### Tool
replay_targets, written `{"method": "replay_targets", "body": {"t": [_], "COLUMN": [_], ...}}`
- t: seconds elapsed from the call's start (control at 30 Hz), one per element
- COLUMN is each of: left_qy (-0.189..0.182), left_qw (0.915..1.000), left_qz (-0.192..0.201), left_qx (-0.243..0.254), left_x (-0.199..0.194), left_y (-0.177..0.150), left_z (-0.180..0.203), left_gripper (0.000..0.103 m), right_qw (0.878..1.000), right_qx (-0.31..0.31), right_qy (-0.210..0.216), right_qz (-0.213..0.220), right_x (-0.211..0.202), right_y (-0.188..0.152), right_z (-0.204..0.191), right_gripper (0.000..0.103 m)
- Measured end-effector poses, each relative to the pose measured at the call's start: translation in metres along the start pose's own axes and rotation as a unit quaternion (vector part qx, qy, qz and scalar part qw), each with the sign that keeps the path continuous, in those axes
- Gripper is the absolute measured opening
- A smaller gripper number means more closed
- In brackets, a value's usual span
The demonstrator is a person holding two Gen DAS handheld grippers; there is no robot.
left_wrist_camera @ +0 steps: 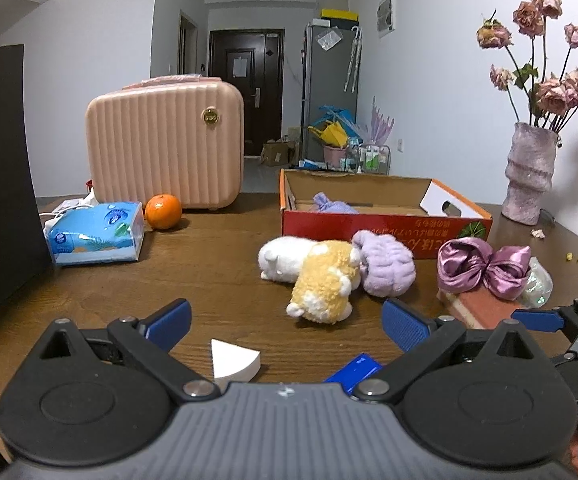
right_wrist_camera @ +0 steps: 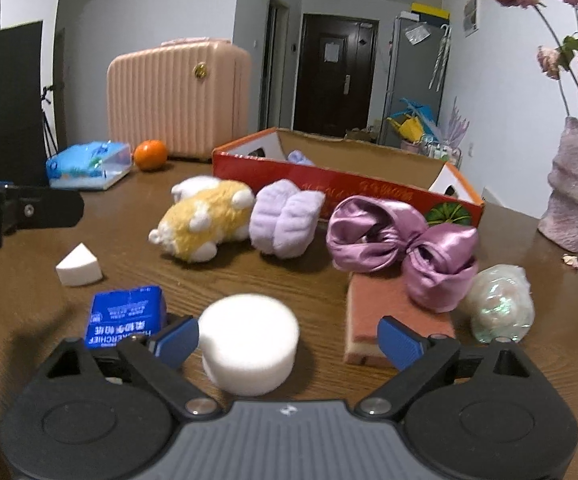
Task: Organize soft objects
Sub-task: 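Close the right gripper on the white round sponge while the left approaches the blue tissue pack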
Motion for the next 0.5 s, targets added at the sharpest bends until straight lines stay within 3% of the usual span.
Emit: {"method": "replay_targets", "body": {"t": [0.17,0.27,0.37,0.5], "left_qy": [0.001,0.001,0.000,0.000], "left_qw": [0.9998,0.9997,0.9996,0.9994], "left_qz": [-0.017,-0.023,-0.027,-0.032], "left_qx": [-0.005,-0.010,-0.012,-0.010], "left_x": [0.006,0.008,0.009,0.011], "left_y": [-0.004,-0.005,-0.007,-0.008], "left_z": [-0.005,-0.007,-0.007,-0.005], "left_gripper": [0.103,0.103,0.103,0.103], "right_qw": [1.000,1.000,1.000,0.999], "right_qx": [-0.009,-0.016,-0.021,-0.024], "right_qy": [0.007,0.011,0.018,0.022], "right_qz": [-0.004,-0.005,-0.010,-0.015], "right_x": [0.008,0.012,0.015,0.017], "right_y": [-0.002,-0.003,-0.005,-0.005], "right_z": [-0.009,-0.014,-0.018,-0.019], "right_gripper": [0.094,0.083,0.079,0.064]}}
Point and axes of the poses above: each gripper's, at about its wrist camera, not at the fingertips, and x roughly the way its jaws point, z to its right, y to its top, the point moved 3 cm from there along x, roughly the way its jaws point, and after that the axes turned 15 degrees about -y, right-handed, at the moved point
